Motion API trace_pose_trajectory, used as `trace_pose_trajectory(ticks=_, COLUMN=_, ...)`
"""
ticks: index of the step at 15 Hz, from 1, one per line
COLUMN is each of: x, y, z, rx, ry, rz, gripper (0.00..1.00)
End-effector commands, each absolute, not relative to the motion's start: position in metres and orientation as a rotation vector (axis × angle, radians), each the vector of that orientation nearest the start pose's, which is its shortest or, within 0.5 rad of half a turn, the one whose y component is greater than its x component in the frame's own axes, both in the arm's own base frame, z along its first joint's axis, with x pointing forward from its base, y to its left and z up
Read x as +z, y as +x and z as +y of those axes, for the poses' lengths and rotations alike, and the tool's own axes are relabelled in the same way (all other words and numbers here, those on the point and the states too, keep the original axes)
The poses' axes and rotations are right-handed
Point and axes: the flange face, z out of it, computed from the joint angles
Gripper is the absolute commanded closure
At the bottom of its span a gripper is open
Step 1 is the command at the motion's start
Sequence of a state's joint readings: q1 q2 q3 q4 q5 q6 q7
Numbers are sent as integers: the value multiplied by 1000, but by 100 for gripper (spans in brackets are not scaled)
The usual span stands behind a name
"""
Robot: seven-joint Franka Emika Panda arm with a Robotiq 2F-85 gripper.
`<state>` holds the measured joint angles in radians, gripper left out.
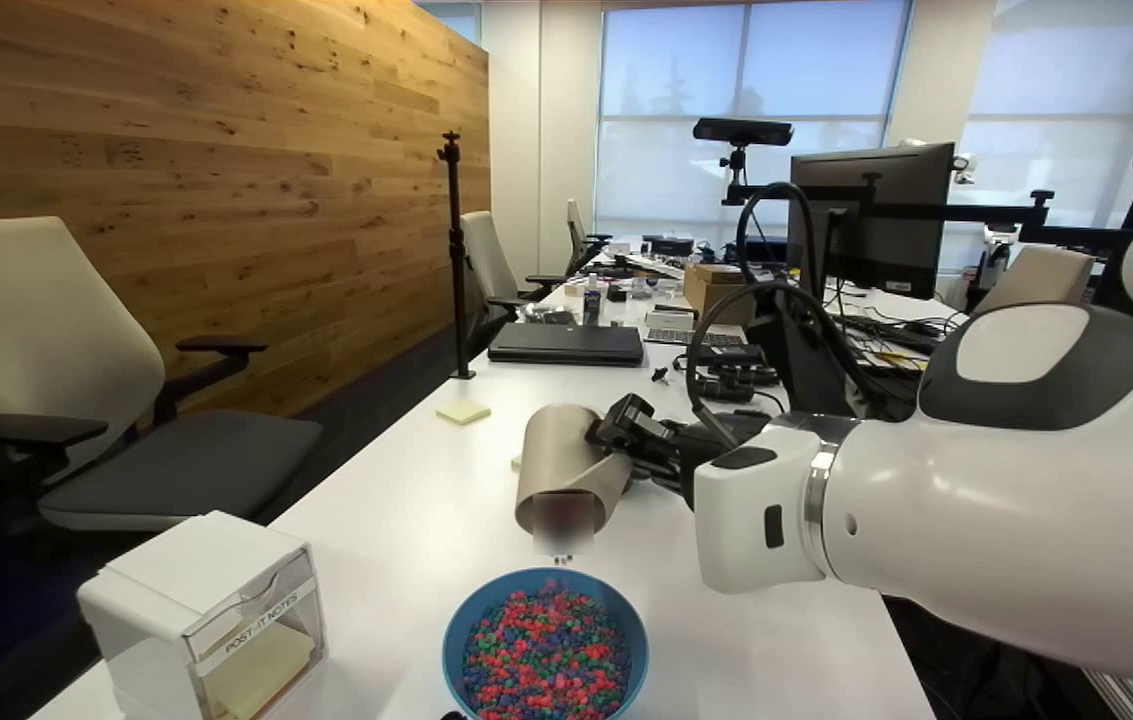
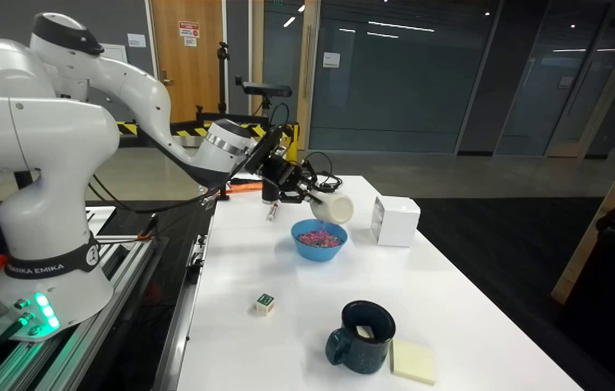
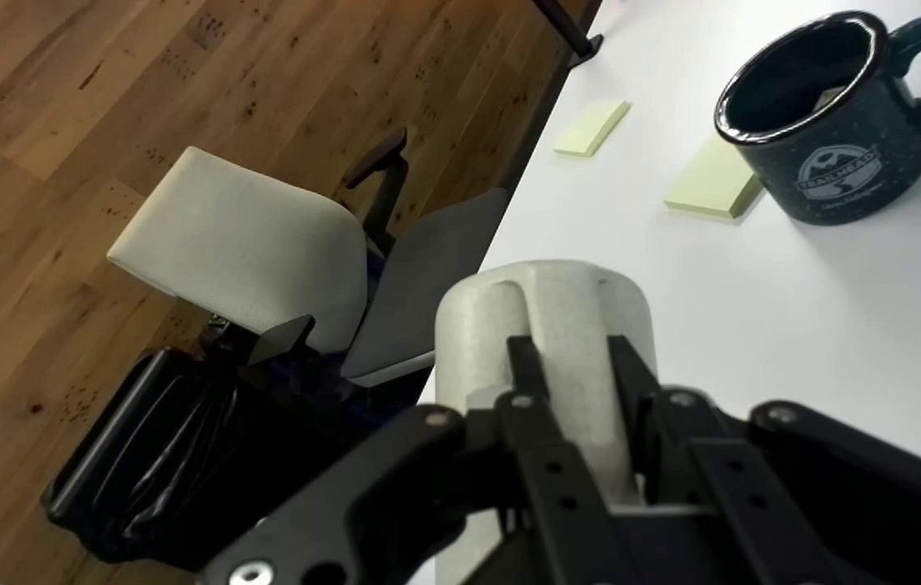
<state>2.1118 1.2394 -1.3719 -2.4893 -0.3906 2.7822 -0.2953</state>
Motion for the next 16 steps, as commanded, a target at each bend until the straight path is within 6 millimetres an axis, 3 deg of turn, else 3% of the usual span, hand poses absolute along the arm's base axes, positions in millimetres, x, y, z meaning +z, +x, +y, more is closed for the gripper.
trace_pose_trajectory(ticks=1, x=226, y=401, z=268, rx=49, ry=1206, rz=1330, gripper=94)
trace_pose_trajectory(ticks=16, x=230, y=398, z=278, rx=-14, ry=1115, rz=1324, gripper=94)
